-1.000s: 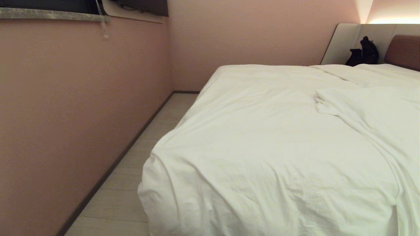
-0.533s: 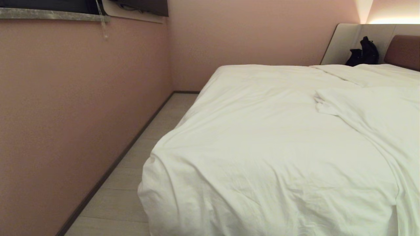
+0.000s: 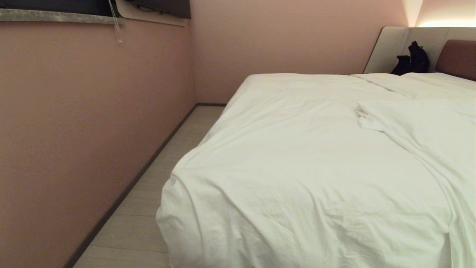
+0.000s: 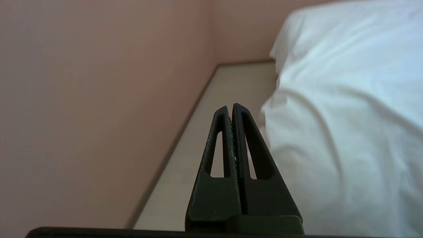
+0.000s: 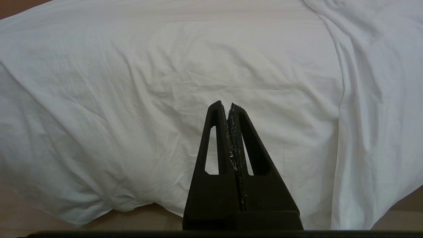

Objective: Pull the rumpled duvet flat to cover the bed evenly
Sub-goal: Hold the folded corner of the quilt

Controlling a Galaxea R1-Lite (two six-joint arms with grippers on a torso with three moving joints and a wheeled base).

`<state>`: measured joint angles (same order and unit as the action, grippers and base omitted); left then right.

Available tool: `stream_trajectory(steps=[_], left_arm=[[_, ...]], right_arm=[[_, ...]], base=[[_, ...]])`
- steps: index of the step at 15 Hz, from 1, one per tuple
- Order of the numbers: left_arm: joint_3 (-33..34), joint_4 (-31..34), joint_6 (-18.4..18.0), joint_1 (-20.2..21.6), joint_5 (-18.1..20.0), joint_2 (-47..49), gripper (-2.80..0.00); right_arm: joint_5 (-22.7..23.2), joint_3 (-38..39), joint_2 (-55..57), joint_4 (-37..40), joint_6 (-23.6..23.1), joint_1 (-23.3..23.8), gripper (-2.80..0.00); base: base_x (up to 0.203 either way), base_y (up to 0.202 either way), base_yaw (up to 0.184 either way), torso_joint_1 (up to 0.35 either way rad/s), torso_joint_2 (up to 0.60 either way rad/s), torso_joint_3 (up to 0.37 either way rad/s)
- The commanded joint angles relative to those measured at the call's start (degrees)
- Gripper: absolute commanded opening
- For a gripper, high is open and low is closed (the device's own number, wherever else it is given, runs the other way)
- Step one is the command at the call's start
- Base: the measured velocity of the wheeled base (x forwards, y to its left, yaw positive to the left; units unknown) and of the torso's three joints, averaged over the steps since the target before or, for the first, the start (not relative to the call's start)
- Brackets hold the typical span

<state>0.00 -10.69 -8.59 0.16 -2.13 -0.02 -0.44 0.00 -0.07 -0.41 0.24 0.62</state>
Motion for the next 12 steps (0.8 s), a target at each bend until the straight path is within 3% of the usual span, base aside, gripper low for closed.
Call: stream_trajectory(steps=[1, 4, 12], left_arm=[[0.0, 3.7, -0.3, 0.0, 0.0, 0.0, -2.8], [0.0, 7.3, -0.3, 0.0, 0.1, 0.0, -2.8], [0.0, 8.1, 0.2, 0.0, 2.2, 0.0, -2.8]], right_arm=[[0.0, 0.0, 0.1, 0.0, 0.0, 0.0, -2.8], [0.0, 0.0, 0.1, 0.0, 0.0, 0.0, -2.8], [0.0, 0.0, 0.1, 0.0, 0.0, 0.0, -2.8]], base=[[0.0, 0.0, 0.0, 0.0, 0.0, 0.0], [0.0, 0.0, 0.0, 0.0, 0.0, 0.0], [0.0, 0.0, 0.0, 0.0, 0.0, 0.0]])
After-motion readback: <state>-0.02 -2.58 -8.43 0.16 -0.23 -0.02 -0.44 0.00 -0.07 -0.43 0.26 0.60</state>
